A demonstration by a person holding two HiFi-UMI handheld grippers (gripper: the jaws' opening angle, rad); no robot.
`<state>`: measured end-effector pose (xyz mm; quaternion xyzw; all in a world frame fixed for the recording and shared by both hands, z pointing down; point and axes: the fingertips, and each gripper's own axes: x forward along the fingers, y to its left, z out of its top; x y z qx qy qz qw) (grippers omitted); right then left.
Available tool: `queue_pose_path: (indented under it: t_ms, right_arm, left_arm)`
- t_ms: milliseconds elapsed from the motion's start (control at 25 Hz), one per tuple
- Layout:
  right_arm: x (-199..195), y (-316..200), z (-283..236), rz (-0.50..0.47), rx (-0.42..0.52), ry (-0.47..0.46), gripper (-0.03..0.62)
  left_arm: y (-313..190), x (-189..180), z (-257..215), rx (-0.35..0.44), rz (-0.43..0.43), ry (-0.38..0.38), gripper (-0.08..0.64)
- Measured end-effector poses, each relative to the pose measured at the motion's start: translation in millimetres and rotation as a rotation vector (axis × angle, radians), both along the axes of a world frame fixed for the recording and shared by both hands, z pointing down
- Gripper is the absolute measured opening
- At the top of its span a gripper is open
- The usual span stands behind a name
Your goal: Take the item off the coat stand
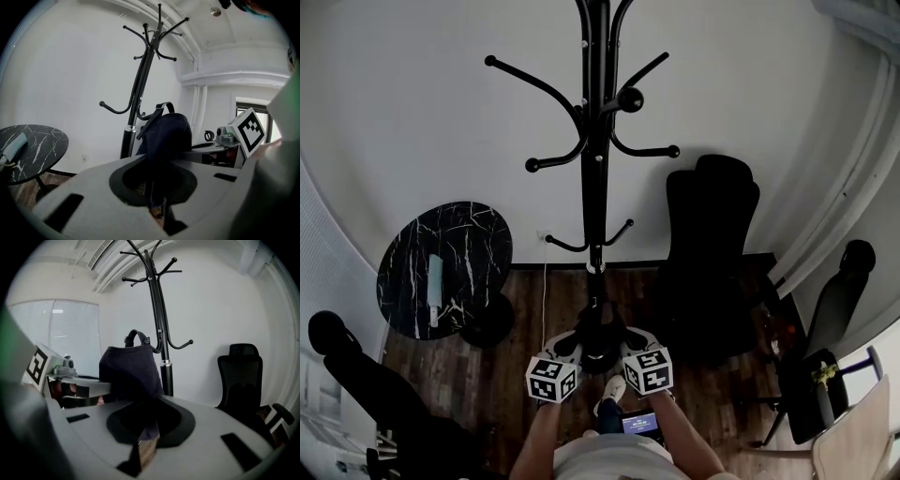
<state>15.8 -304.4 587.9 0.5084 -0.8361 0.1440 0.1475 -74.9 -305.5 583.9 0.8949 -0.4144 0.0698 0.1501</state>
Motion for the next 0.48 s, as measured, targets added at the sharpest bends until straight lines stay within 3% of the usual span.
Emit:
queue_pose_path:
  t_ms: [480]
  right_arm:
    - [-0.6,36.1,-20.7,-0.004,0.031,-0.016,0.028]
  left_arm:
    - [35.7,-1.0,-16.6,0.03,0.002,0.035,0.029]
